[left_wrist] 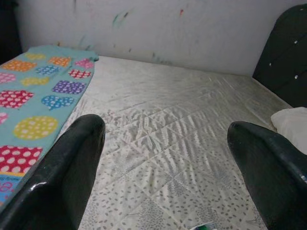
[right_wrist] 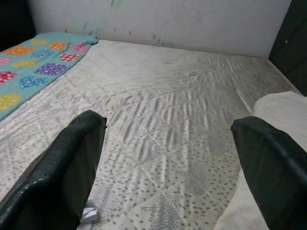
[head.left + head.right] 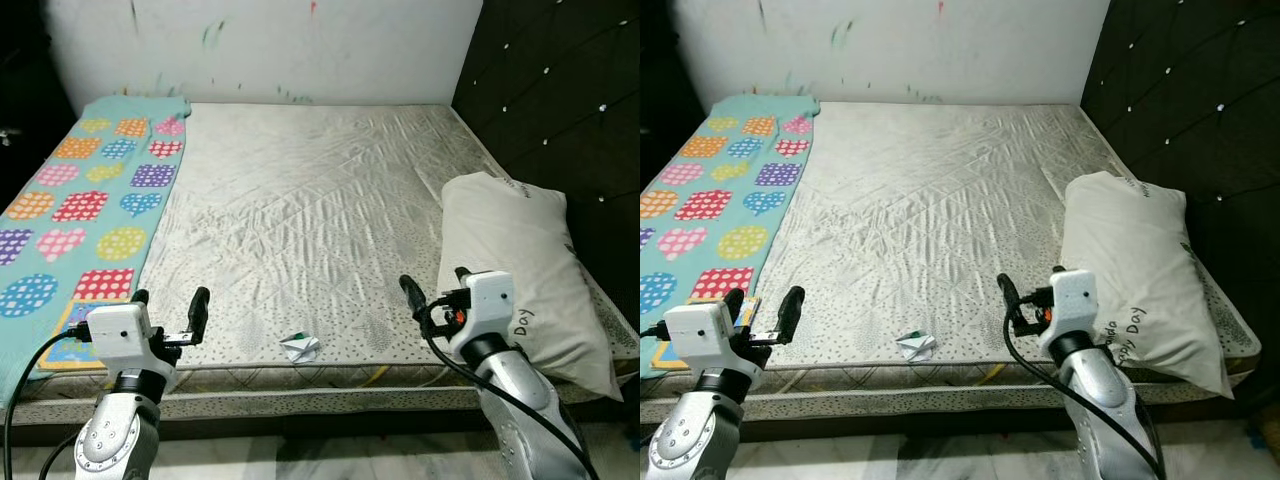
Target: Clean up the room
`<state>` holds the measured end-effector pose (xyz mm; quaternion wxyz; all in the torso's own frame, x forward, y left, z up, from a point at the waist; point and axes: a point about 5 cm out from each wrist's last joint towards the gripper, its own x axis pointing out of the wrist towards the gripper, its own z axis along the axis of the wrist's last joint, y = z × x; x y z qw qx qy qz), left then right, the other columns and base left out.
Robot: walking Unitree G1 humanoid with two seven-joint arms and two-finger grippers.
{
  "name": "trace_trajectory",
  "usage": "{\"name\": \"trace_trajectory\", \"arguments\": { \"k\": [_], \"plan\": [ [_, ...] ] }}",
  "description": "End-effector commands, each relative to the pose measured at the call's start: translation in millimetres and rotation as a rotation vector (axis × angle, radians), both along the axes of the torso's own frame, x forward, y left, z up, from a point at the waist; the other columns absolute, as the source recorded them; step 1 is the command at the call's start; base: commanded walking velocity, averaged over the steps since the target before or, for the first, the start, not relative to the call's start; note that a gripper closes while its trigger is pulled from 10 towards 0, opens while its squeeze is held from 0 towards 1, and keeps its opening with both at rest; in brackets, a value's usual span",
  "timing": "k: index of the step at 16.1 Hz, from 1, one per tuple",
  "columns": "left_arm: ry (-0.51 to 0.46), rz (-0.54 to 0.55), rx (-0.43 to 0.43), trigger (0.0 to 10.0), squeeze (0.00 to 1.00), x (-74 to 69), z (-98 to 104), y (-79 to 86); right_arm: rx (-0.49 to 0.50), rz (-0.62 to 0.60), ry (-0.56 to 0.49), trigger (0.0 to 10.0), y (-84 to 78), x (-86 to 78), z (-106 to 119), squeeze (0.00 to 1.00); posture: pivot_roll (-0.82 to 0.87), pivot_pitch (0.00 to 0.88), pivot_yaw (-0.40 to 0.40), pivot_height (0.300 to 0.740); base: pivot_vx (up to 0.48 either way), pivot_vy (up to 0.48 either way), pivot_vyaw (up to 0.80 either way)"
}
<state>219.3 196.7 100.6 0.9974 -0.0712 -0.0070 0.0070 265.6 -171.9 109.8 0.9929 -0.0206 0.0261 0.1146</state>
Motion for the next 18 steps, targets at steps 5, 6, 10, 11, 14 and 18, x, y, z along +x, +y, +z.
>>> {"name": "trace_trajectory", "arguments": {
  "k": [5, 6, 10, 11, 14, 18],
  "plan": [
    [0.022, 0.066, -0.037, 10.0, 0.00, -9.3, -9, -2.3, -0.056, 0.075, -0.020, 10.0, -1.0, 16.5, 13, 0.00, -0.05, 0.040, -0.114, 0.740, 0.000, 0.000, 0.00],
    [0.023, 0.062, -0.032, 10.0, 0.00, -9.0, -9, -2.4, -0.053, 0.069, -0.024, 10.0, -0.4, 16.9, 13, 0.00, -0.05, 0.038, -0.105, 0.740, 0.000, 0.000, 0.00],
    [0.016, 0.000, -0.012, 10.0, 0.00, 5.8, -5, -5.0, -0.016, 0.022, -0.033, 10.0, 6.9, 9.6, 7, 0.00, -0.06, 0.025, -0.027, 0.740, 0.000, 0.000, 0.00],
    [0.011, -0.019, -0.006, 10.0, 0.00, 10.9, -3, -5.6, -0.006, 0.006, -0.036, 10.0, 8.1, 8.4, 6, 0.00, -0.07, 0.019, 0.007, 0.740, 0.000, 0.000, 0.00],
    [-0.001, -0.077, 0.013, 10.0, 0.00, 26.6, 2, -6.9, 0.022, -0.058, -0.048, 10.0, 8.5, 7.4, 3, 0.00, -0.07, 0.004, 0.060, 0.740, 0.000, 0.000, 0.00],
    [-0.002, -0.080, 0.006, 10.0, 0.00, 27.5, 2, -8.0, 0.021, -0.086, -0.041, 10.0, 4.1, 2.1, -2, 0.00, -0.07, 0.000, 0.051, 0.740, 0.000, 0.000, 0.00]
  ]
}}
